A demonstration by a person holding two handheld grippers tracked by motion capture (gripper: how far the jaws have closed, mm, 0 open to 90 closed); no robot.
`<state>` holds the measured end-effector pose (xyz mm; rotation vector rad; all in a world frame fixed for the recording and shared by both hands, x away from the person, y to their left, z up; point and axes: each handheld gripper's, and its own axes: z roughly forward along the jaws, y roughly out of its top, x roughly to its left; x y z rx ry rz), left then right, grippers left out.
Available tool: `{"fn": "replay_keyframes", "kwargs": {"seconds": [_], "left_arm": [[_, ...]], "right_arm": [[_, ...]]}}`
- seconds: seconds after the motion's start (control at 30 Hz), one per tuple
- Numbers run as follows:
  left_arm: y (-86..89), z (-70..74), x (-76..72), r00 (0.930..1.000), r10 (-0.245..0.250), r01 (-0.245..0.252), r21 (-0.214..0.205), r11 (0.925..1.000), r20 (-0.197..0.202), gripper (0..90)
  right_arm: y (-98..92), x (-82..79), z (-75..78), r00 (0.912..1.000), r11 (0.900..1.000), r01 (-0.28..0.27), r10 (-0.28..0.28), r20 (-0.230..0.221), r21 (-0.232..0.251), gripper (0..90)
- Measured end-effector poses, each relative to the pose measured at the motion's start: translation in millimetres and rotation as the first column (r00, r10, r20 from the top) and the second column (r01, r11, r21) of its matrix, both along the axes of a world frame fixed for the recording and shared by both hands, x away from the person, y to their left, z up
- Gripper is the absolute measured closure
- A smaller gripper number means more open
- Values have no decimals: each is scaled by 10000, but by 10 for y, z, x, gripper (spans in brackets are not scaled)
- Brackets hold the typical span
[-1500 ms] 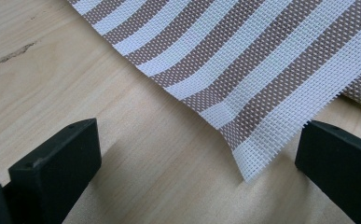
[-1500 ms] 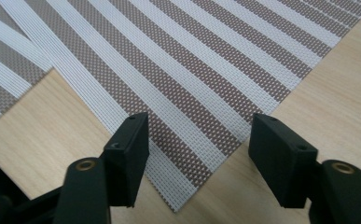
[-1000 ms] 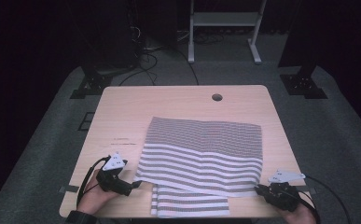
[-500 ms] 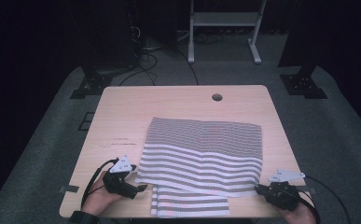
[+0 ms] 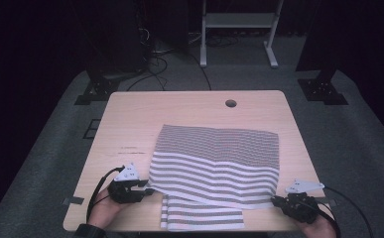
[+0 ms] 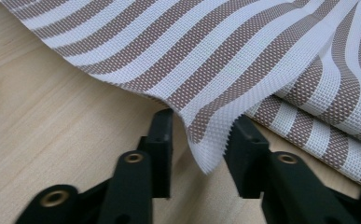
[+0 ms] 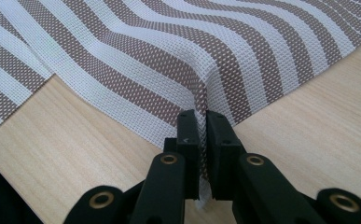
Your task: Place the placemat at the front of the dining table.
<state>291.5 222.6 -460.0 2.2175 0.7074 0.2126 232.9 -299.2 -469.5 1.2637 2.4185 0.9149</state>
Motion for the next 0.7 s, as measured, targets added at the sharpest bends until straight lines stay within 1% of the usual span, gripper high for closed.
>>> {"fn": "replay_keyframes", "kwargs": {"seconds": [0.17, 0.2, 0.27, 0.4, 0.53, 0.63, 0.7], "left_arm": [[-31, 32, -2, 10000, 55, -54, 109, 9999, -49, 798], [-42, 44, 2, 10000, 45, -44, 196, 9998, -60, 824], [-61, 56, 2, 10000, 69, -68, 243, 9997, -43, 846], [-76, 77, -8, 9999, 127, -126, 256, 9996, -21, 864], [-62, 113, -21, 9999, 167, -167, 117, 9998, 27, 867], [-54, 131, -26, 9998, 172, -172, -1, 9999, 22, 868], [-53, 140, -32, 9998, 208, -207, -117, 9997, 22, 868]], "right_arm": [[5, 4, 3, 10000, 10000, -6, 6, 12, -64, 851], [5, 5, 3, 10000, 10000, -9, 9, 12, -60, 852], [5, 6, 3, 10000, 10000, -10, 10, 8, -60, 852], [9, 8, 9, 10000, 9999, -21, 22, 50, -101, 860], [14, 11, 33, 9998, 9999, -28, 30, 194, -108, 868], [-3, 29, 60, 9997, 9999, 41, -44, 248, 137, 869], [-12, 44, 80, 9994, 9997, 77, -84, 335, 219, 869]]}}
